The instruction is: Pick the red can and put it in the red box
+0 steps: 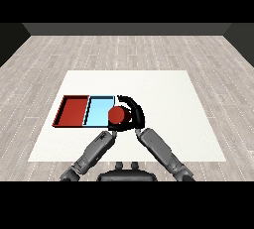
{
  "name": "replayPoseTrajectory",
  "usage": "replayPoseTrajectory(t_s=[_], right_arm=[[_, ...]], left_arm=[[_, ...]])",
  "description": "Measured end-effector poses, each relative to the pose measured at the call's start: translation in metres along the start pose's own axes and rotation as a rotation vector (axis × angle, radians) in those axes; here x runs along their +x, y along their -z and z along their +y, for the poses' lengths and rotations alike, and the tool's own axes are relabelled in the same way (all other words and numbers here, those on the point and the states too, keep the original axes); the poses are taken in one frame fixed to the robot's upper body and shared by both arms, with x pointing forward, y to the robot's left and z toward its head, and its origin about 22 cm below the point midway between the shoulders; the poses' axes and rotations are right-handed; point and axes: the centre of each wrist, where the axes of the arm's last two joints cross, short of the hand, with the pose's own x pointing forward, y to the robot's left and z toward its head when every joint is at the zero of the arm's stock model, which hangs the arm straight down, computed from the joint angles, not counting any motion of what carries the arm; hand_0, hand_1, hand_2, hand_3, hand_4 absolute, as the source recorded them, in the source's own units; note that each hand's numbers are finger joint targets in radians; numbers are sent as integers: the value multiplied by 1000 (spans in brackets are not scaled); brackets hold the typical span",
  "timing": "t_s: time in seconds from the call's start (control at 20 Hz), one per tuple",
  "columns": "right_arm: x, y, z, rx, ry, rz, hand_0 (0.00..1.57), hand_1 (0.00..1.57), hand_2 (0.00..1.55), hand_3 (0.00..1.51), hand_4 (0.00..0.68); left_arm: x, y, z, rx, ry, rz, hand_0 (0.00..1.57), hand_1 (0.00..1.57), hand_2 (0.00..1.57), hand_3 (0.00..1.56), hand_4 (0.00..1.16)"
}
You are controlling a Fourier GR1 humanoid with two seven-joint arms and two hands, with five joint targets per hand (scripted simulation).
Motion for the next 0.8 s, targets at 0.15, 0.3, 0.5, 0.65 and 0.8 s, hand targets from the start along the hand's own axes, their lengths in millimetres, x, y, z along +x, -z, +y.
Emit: replayPoseTrajectory(t_s=[0.15, 0.3, 0.5, 0.65, 0.8], right_arm=[[-3, -5, -3, 13, -9, 17, 0, 0, 0, 0, 0], [-1, -1, -1, -4, -3, 30, 0, 0, 0, 0, 0], [-1, -6, 0, -17, -9, 42, 0, 0, 0, 0, 0], [-1, -6, -6, -24, -8, 45, 0, 0, 0, 0, 0], [7, -6, -15, -33, 4, 47, 0, 0, 0, 0, 0]], left_arm=[[-4, -2, 3, 6, 5, -12, 1571, 1571, 1571, 1501, 1138], [-6, 1, 3, 19, 17, -18, 1571, 1571, 1571, 1495, 1133], [-3, 6, 5, 19, 28, -37, 1571, 1571, 1571, 1483, 1135], [0, 0, 9, 26, 38, -35, 1571, 1571, 1571, 1476, 1132], [5, 2, 13, 34, 37, -39, 1571, 1571, 1571, 1467, 1129]])
